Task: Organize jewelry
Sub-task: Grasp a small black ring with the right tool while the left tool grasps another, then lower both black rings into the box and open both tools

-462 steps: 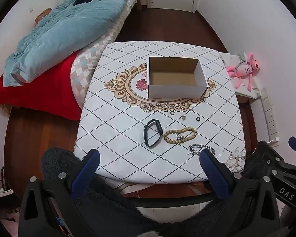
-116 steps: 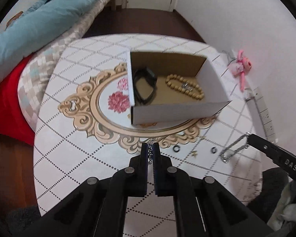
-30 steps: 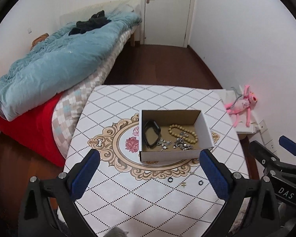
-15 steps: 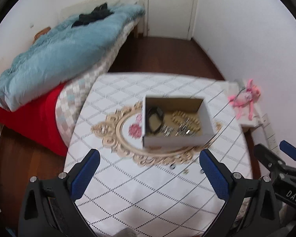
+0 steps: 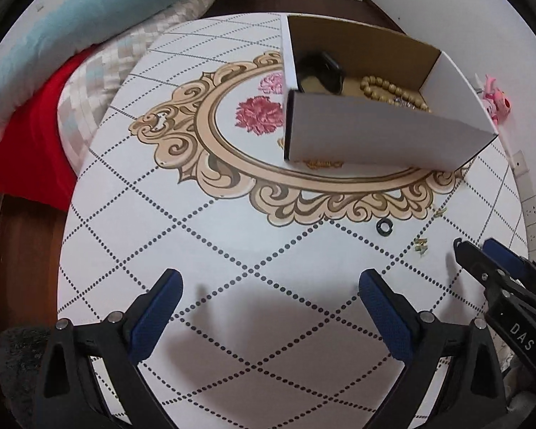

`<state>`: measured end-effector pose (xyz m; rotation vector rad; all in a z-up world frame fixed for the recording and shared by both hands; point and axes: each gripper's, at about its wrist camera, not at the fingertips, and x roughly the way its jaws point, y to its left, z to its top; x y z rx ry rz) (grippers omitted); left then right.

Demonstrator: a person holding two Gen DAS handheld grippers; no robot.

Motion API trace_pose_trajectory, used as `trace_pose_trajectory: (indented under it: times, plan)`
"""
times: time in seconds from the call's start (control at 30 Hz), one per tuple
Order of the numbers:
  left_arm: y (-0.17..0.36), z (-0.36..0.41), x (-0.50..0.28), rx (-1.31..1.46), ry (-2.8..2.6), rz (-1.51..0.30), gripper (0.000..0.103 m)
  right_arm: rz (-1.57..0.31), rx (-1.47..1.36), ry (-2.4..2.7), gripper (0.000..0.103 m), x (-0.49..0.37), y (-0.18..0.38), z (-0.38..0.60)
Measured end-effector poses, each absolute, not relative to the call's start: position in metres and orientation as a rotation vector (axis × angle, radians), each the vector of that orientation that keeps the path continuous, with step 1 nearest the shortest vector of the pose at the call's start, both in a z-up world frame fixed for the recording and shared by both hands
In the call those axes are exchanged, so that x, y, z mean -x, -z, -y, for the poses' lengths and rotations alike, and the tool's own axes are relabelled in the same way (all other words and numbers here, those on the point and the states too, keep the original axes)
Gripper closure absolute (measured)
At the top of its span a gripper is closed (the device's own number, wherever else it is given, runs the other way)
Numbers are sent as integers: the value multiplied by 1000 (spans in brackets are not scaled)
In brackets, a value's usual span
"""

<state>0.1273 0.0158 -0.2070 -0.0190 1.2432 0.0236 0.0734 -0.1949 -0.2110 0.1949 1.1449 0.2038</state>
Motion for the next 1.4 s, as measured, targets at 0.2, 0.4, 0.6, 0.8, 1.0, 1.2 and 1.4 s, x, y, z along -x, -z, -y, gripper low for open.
trace_pose_trajectory:
  times: [0.2,0.4,0.6,0.8,1.0,1.2,1.4]
  plan:
    - [209,-9,-133,8,1,-1238,3,-1093,-66,-212,70,-71,215,170]
    - [206,11,-140,10,60,-1226,3,-1082,-75,-202,90,-72,213,177]
    - [210,41,-148,-4,145,-1233,26,-1067,-148,-146,90,-70,200,210]
    - [212,64,-150,-76,187,-1221,63,-1056,-171,-120,90,-68,192,225]
    - [212,69,-156,-99,216,-1218,94,-1045,-174,-123,90,-66,188,224]
    - [211,68,-154,-101,224,-1207,94,-1029,-177,-129,90,-64,181,222]
    - [176,59,-141,-62,247,-1153,94,-989,-208,-148,90,-64,159,226]
